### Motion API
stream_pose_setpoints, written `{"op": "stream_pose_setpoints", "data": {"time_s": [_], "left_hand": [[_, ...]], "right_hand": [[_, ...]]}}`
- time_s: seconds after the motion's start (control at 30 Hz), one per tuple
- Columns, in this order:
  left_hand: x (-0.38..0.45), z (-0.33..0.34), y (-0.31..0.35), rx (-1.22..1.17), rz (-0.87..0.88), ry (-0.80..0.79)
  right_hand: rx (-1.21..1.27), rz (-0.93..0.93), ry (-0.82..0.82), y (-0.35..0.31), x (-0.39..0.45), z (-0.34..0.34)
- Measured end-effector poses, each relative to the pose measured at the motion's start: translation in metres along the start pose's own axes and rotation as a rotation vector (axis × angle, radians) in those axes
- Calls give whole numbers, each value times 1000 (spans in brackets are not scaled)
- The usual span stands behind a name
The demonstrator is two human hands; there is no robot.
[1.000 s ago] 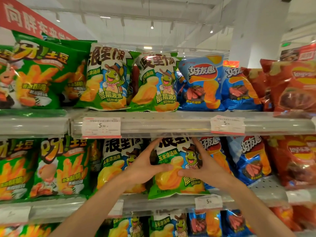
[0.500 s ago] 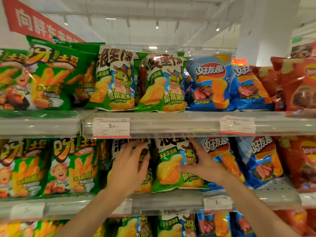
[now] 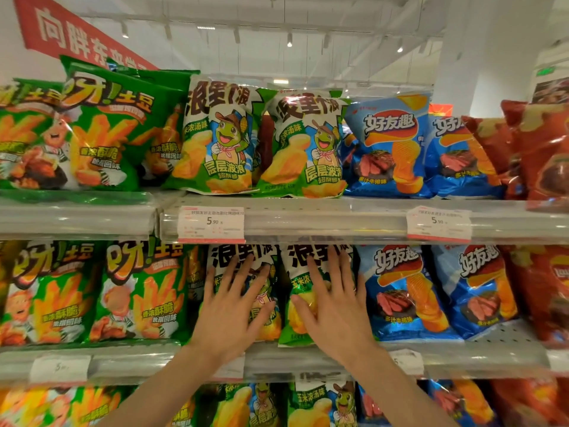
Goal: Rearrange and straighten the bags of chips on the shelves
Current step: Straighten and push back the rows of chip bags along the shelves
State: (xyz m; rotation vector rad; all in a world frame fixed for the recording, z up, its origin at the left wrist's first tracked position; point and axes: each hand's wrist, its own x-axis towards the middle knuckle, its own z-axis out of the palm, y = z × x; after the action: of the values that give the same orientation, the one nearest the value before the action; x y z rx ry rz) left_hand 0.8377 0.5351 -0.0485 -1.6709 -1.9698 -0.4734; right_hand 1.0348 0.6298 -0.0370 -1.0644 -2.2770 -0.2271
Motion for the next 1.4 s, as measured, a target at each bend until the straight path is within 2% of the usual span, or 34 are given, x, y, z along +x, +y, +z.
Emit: {"op": "stream_pose_setpoints", "data": {"time_s": [0.23,0.5,0.7,0.9,1.1,1.23,1.4], "left_hand": [[2,0,-9,17,46,-11],[2,0,-11,48,74,-13],[4,-8,-4,-45,52,64],[14,-20,46,-245,73,147],[30,-18,139,-444,72,212],[50,-12,204,-583,15,185],[73,5,241,-771,-219,-70]], "right_hand": [[-89,101,34,-16,-3,8],[-134,120,37,-20,-5,9],[-2,140,82,-17,-8,6],[155,217,210,20,-13,-19],[344,300,299,111,-10,-50],[370,239,157,181,-11,-67],[321,174,-206,224,-11,-73]]}}
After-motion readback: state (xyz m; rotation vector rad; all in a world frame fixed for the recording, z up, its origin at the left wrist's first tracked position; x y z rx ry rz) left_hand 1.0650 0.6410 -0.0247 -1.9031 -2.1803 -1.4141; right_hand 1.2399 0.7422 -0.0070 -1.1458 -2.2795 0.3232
